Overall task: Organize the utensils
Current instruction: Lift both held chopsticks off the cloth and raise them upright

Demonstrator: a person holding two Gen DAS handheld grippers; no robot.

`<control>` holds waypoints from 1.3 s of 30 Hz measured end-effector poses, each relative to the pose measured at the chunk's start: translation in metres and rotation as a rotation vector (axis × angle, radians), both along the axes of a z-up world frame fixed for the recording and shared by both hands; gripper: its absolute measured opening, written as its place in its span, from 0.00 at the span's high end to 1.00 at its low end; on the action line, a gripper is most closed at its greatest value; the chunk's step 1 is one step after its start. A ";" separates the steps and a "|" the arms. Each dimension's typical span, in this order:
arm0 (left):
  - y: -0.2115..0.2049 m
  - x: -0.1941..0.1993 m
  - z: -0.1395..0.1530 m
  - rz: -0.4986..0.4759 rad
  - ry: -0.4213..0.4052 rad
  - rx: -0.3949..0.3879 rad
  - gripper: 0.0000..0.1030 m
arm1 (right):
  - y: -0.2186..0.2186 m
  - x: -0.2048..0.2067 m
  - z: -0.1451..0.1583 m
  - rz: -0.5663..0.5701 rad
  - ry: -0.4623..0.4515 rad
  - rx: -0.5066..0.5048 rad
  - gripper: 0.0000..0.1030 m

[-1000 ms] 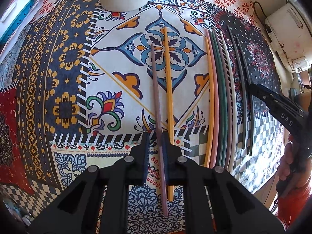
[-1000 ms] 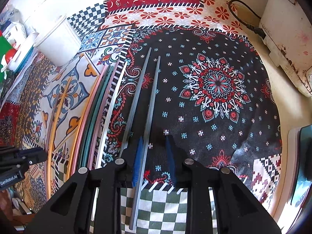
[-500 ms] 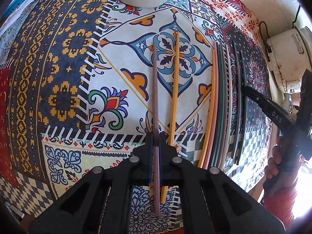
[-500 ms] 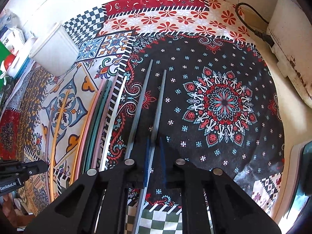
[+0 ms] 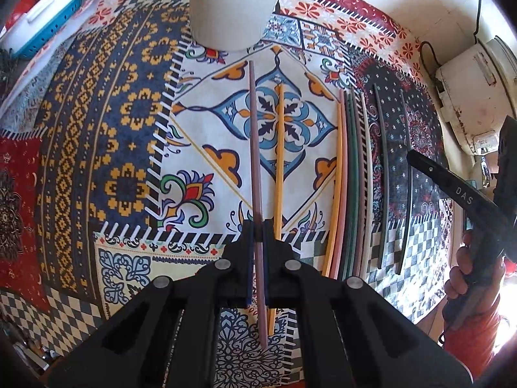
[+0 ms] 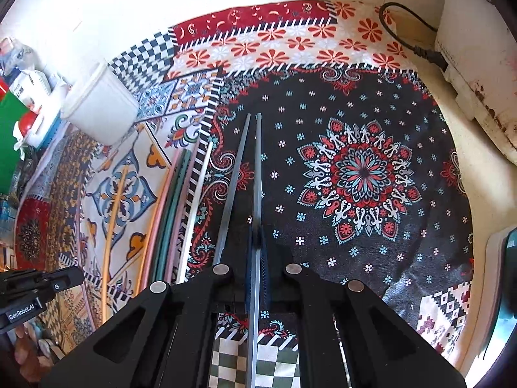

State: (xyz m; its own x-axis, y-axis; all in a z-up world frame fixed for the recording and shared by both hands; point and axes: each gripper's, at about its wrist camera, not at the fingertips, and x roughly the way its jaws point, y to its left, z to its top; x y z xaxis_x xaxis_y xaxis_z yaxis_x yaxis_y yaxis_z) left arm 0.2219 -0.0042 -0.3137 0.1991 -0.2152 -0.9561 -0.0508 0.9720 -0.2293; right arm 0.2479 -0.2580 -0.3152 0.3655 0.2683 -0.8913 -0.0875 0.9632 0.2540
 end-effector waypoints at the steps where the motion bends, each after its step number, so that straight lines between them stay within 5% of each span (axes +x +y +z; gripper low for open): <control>1: 0.001 -0.001 0.004 0.003 -0.012 0.005 0.97 | -0.001 -0.001 0.003 -0.003 -0.006 0.006 0.95; 25: 0.017 -0.009 0.091 0.042 -0.267 0.056 1.00 | 0.003 -0.015 0.094 0.001 -0.258 0.025 0.96; 31: 0.022 0.000 0.085 0.057 -0.260 0.075 0.99 | 0.009 -0.015 0.102 0.019 -0.282 0.023 0.98; 35: 0.038 0.012 0.063 0.127 -0.199 0.071 0.75 | 0.009 -0.016 0.103 0.016 -0.287 0.034 0.98; 39: 0.048 0.023 0.037 0.152 -0.127 0.030 0.73 | 0.008 -0.016 0.101 0.015 -0.282 0.041 0.98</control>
State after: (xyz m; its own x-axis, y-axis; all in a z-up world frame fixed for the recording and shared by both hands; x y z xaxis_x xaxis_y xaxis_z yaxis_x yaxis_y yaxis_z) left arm 0.2445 0.0437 -0.2764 0.3466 -0.1455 -0.9266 -0.1697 0.9619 -0.2145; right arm 0.2322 -0.2497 -0.2139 0.5931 0.3092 -0.7434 -0.1740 0.9507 0.2567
